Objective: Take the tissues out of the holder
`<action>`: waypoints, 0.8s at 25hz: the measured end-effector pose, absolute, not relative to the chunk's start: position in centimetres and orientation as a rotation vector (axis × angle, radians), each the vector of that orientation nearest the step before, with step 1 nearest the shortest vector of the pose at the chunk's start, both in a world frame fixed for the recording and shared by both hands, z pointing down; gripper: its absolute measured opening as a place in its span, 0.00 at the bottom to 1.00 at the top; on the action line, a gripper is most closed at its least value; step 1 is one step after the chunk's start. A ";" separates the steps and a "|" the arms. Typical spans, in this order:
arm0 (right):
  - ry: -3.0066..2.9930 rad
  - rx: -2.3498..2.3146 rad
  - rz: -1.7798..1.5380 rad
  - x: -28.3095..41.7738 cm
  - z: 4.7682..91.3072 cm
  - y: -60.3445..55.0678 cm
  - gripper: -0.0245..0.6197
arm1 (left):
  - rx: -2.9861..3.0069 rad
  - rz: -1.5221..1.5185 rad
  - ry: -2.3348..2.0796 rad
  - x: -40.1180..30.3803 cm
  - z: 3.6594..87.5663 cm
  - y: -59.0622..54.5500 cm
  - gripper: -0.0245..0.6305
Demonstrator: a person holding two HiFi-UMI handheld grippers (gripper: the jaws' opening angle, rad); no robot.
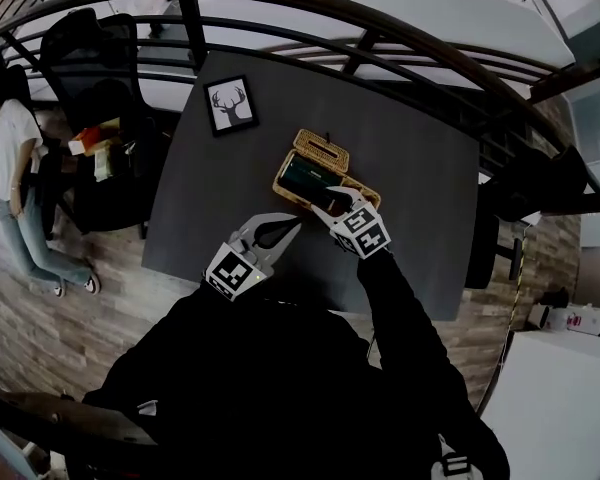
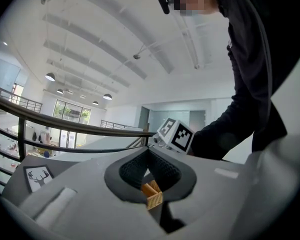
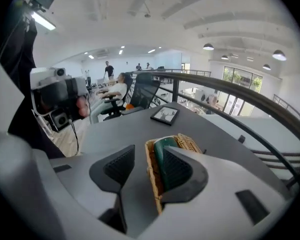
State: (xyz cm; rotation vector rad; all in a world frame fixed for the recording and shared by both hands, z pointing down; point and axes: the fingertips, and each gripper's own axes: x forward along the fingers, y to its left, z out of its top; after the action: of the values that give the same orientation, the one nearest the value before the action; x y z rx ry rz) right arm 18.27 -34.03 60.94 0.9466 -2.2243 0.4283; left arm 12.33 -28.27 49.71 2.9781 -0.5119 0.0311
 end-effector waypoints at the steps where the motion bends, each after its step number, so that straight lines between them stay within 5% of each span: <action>1: -2.194 0.907 0.420 18.6 62.1 -34.9 0.31 | 2.972 0.025 -0.523 12.6 49.8 -28.7 0.05; 9: -1.979 0.646 0.388 19.6 70.9 -40.3 0.55 | 2.924 0.000 -0.604 12.6 50.4 -31.5 0.05; 20: -1.811 0.503 0.322 19.4 76.3 -40.6 0.61 | 2.850 0.014 -0.694 9.6 52.0 -32.3 0.05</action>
State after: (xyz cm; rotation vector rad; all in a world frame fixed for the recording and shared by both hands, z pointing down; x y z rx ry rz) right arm 19.36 -40.62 76.34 0.5034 -1.8115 0.3225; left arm 9.56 -32.28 51.97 2.8502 -0.6942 0.0142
